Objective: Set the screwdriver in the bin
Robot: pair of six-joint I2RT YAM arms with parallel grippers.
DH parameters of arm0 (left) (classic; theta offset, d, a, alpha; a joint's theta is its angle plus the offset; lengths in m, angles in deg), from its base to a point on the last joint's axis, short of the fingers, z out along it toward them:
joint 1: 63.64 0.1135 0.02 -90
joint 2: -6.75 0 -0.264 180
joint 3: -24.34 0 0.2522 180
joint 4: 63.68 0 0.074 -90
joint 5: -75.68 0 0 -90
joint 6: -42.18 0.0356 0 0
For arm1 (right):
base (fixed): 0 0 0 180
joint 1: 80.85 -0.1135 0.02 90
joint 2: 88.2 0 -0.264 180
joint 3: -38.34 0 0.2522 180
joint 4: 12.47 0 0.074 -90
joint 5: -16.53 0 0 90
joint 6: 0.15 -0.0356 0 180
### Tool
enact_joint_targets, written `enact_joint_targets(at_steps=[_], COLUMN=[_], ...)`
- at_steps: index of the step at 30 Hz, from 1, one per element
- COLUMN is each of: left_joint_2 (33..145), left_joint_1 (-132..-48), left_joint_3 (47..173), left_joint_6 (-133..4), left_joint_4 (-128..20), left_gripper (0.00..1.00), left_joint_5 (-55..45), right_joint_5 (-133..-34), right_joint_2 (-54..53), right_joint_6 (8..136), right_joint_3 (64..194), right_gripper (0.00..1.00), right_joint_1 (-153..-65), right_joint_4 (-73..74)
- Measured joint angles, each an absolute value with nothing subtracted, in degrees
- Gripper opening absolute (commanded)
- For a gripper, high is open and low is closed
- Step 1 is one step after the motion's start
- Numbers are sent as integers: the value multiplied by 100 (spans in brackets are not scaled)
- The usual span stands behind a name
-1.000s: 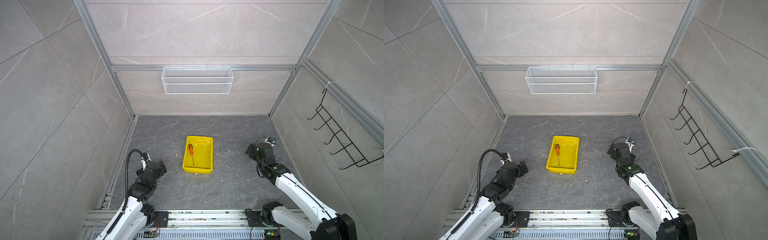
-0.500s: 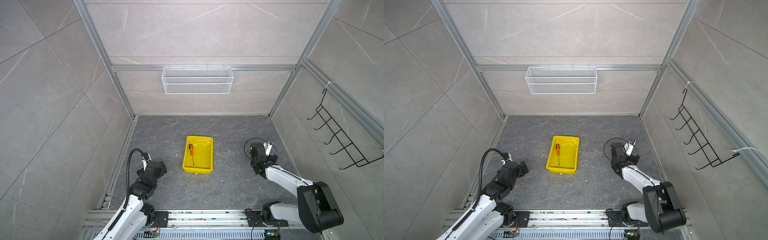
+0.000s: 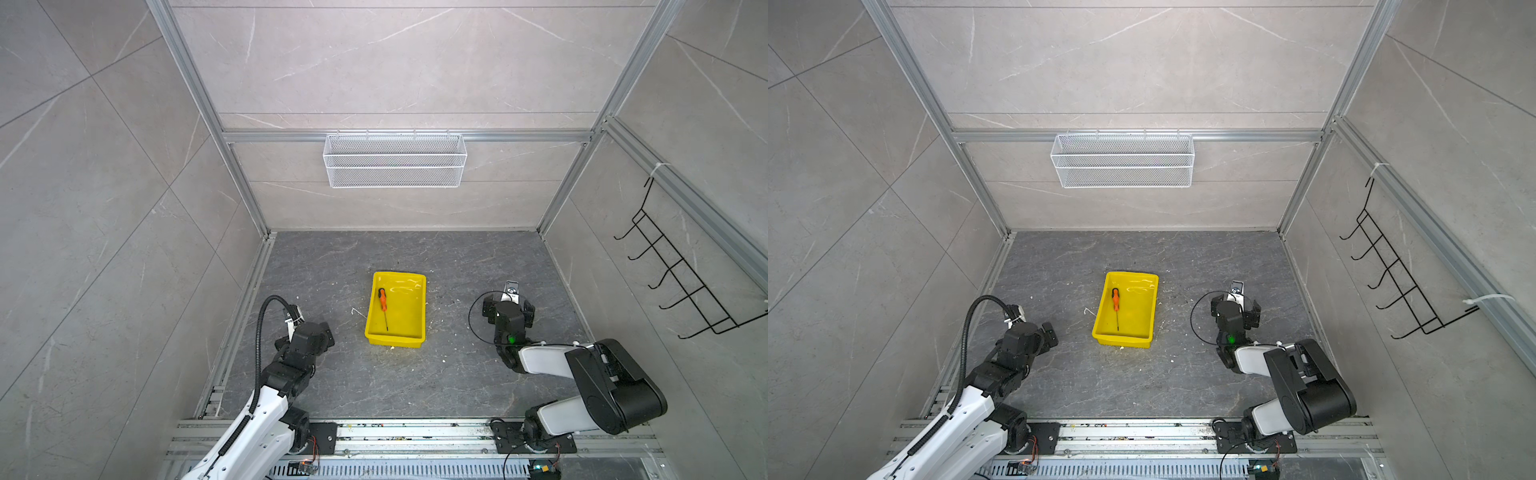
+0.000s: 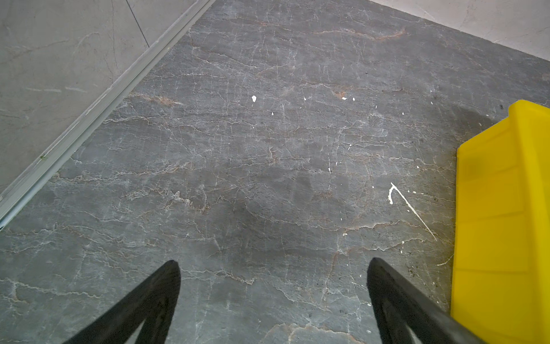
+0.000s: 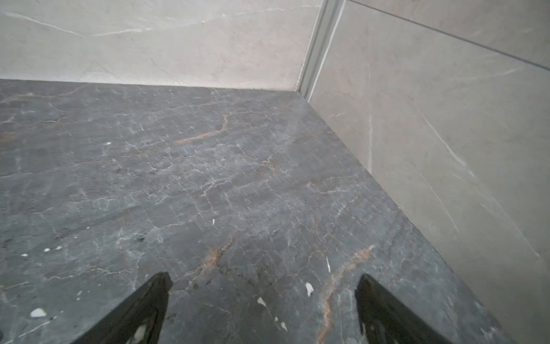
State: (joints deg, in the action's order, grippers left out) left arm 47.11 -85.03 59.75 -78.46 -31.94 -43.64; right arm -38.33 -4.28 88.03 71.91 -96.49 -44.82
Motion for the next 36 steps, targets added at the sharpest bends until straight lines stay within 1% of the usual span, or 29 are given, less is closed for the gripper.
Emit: enact_joint_targets(at_steps=[3,8,13,16,17,19,21,24,27,28,30,32,36], left_joint_2=[4761,4759,4755,4731,4720,4711,4700,4741,5091,5294,5780,6374,7262], left_joint_1=[-8503,-8503,-8500,-8503,-8503,-8503,-8503,-8503,-8498,-8496,-8444,-8275,-7773], left_joint_3=[5975,5975,5971,5785,5676,5525,5529,5728,5824,5822,5824,5905,6312], left_joint_6=[-7846,-7846,-7795,-7690,-7618,-7472,-7389,-7129,-6445,-6108,-5529,-5050,-4539], left_joint_4=[-3194,-3196,-3283,-3732,-3919,-4180,-4368,-4794,-5727,-6112,-6724,-6938,-6885], left_gripper=[100,100,100,100,100,100,100,100,100,100,100,100,100], left_joint_5=[-4349,-4229,-4111,-3936,-3883,-3798,-3844,-4183,-4450,-4493,-4509,-4222,-3632], right_joint_5=[-4260,-4681,-4883,-4974,-4979,-4994,-4994,-4994,-5116,-5311,-5503,-5641,-5683], right_joint_2=[-406,-386,-389,-389,-389,-389,-389,-389,-389,-367,-153,-104,-39], right_joint_6=[8864,8906,8973,9113,9172,9269,9323,9358,9352,9332,9332,9332,9330], right_joint_3=[7393,7572,7482,7294,7207,7073,6995,6977,6979,6955,6820,6671,6695], right_gripper=[100,97,99,97,100,99,100,100,100,100,100,99,99], right_joint_1=[-9478,-9314,-9317,-9400,-9474,-9590,-9636,-9638,-9581,-9461,-9258,-9207,-9251], right_joint_4=[-4405,-4305,-4412,-4609,-4709,-4880,-5002,-5092,-5100,-5188,-5765,-5815,-5881])
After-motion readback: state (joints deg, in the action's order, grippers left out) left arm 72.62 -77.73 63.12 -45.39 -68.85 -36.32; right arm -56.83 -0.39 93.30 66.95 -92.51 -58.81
